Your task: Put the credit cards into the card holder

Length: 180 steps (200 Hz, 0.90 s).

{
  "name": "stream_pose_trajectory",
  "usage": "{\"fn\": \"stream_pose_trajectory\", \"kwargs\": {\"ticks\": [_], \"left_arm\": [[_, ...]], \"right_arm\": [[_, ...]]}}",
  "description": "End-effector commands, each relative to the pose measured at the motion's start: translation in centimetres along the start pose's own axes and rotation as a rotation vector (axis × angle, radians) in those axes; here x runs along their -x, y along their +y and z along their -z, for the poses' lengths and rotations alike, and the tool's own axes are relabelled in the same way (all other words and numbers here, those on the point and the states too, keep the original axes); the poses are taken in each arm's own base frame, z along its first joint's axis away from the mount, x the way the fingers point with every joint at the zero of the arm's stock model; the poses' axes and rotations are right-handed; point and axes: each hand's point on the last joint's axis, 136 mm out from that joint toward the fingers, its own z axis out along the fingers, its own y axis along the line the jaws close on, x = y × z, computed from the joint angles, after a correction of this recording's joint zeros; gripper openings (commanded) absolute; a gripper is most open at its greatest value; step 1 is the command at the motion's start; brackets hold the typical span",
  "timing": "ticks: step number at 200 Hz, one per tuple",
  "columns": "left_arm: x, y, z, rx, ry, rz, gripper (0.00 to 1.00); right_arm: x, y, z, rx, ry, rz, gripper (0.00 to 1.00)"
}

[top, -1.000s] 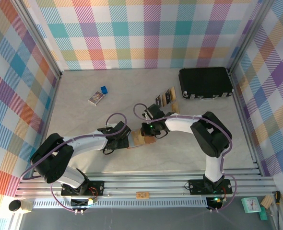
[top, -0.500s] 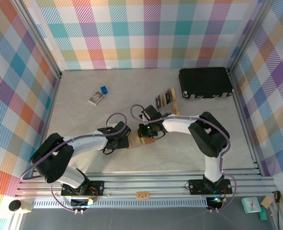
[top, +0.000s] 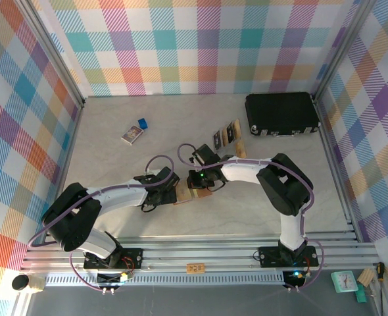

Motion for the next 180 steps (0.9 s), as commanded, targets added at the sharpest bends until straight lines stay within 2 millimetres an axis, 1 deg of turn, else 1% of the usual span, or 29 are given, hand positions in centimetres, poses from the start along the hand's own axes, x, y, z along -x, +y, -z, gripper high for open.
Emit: {"fn": "stream_pose_trajectory", "kwargs": {"ticks": [1, 8, 35, 56, 67, 83, 107, 125, 148, 166, 180], "left_arm": [[-1.4, -0.5, -2.3, -0.025, 0.044, 0.002, 1.0], [-1.3, -0.5, -2.0, -0.027, 0.04, 0.001, 1.0], [-0.5, -0.1, -0.5, -0.041, 0.008, 0.008, 1.0], [0.3, 0.5, 0.9, -0.05, -0.021, 0.024, 1.0], [0.7, 0.9, 1.6, -0.051, -0.038, 0.034, 1.0], [1.4, 1.7, 2.6, -0.056, -0.061, 0.06, 1.0], [2.3, 2.8, 3.8, -0.073, -0.09, 0.107, 1.0], [2.8, 3.1, 4.3, -0.101, -0.096, 0.14, 1.0], [3.2, 2.6, 4.7, -0.143, -0.094, 0.139, 1.0], [3.1, 2.0, 4.4, -0.153, -0.069, 0.123, 1.0], [3.0, 1.6, 4.1, -0.167, -0.053, 0.121, 1.0]], "right_arm": [[0.5, 2.1, 1.9, 0.017, -0.023, 0.047, 0.09], [0.7, 2.0, 2.6, 0.005, -0.038, 0.055, 0.13], [1.4, 1.7, 5.5, -0.036, -0.094, 0.081, 0.31], [1.7, 0.6, 7.3, -0.073, -0.132, 0.087, 0.41], [1.7, -0.4, 8.0, -0.101, -0.144, 0.081, 0.47], [1.8, -2.3, 8.8, -0.16, -0.158, 0.065, 0.55], [2.1, -5.1, 9.5, -0.226, -0.172, 0.028, 0.63], [2.2, -6.3, 9.4, -0.229, -0.168, 0.004, 0.65], [2.3, -6.4, 8.6, -0.215, -0.143, 0.005, 0.65], [2.2, -6.7, 7.8, -0.215, -0.127, 0.002, 0.65], [2.1, -7.0, 7.3, -0.219, -0.116, -0.002, 0.62]]}}
